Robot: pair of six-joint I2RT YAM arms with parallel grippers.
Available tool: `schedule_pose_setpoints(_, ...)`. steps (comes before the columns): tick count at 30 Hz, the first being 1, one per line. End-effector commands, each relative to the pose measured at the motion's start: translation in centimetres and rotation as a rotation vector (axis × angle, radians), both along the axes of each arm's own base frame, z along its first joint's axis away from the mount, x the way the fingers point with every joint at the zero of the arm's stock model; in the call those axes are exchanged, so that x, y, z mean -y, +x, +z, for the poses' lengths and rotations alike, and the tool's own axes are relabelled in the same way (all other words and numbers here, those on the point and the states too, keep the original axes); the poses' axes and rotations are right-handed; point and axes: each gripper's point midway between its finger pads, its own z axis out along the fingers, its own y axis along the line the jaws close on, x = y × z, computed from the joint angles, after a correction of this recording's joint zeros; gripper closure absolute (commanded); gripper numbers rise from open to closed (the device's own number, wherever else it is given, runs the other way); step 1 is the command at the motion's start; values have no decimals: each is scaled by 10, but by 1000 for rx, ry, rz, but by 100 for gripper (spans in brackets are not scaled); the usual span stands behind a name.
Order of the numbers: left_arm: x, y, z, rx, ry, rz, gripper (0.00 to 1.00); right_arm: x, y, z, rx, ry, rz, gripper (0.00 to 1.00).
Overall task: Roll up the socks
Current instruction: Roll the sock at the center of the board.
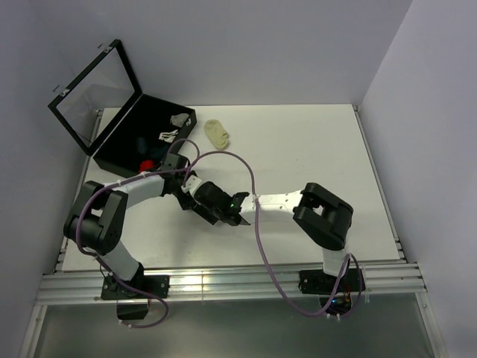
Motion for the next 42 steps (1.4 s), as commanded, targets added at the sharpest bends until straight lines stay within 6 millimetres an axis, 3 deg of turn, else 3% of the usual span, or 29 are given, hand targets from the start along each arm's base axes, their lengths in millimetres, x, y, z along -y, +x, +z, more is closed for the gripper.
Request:
schedule_pose_setpoints(1,-19,-13,-26,-65,116,-23,42,-5,7,-3,69,-20,9,41)
schedule_pose_setpoints(3,-17,-10,-25,-62,114,-31,41,-7,4,-10,68,-32,22,43)
schedule_pose_setpoints(6,-14,-5,-22,-51,109,-44,41,-9,0,-17,48,-33,38,57)
schedule_pose_setpoints(9,-11,7,-10,-1,100,-52,40,-9,-6,-19,7,-10,37,84)
schedule_pose_setpoints(14,-20,32,17,96,77,-1,39,0,-10,-16,-100,57,23,99)
schedule_pose_setpoints(20,-45,60,72,279,20,124,37,5,-12,-7,-266,164,9,100)
schedule_pose_setpoints(22,-52,63,81,315,11,155,37,4,-13,-4,-320,192,20,100)
schedule_pose_setpoints(27,-60,51,101,441,-30,204,38,0,-16,1,-480,299,13,100)
schedule_pose_setpoints(28,-64,42,92,435,-24,208,38,-1,-19,3,-525,324,25,100)
schedule_pose_setpoints(30,-61,38,109,521,-72,196,38,2,-13,4,-578,362,-13,100)
schedule_pose_setpoints(31,-61,28,98,512,-80,185,38,1,-12,6,-602,382,-18,100)
schedule_pose_setpoints(33,-59,21,101,547,-110,174,37,1,-12,8,-689,435,-48,100)
schedule_pose_setpoints(34,-58,13,91,528,-115,164,37,-1,-11,9,-718,457,-56,100)
schedule_pose_setpoints(40,-43,-8,63,471,-159,158,36,-3,-8,14,-914,596,-137,100)
schedule_pose_setpoints(42,-37,-7,62,477,-174,165,36,-4,-7,13,-970,639,-172,100)
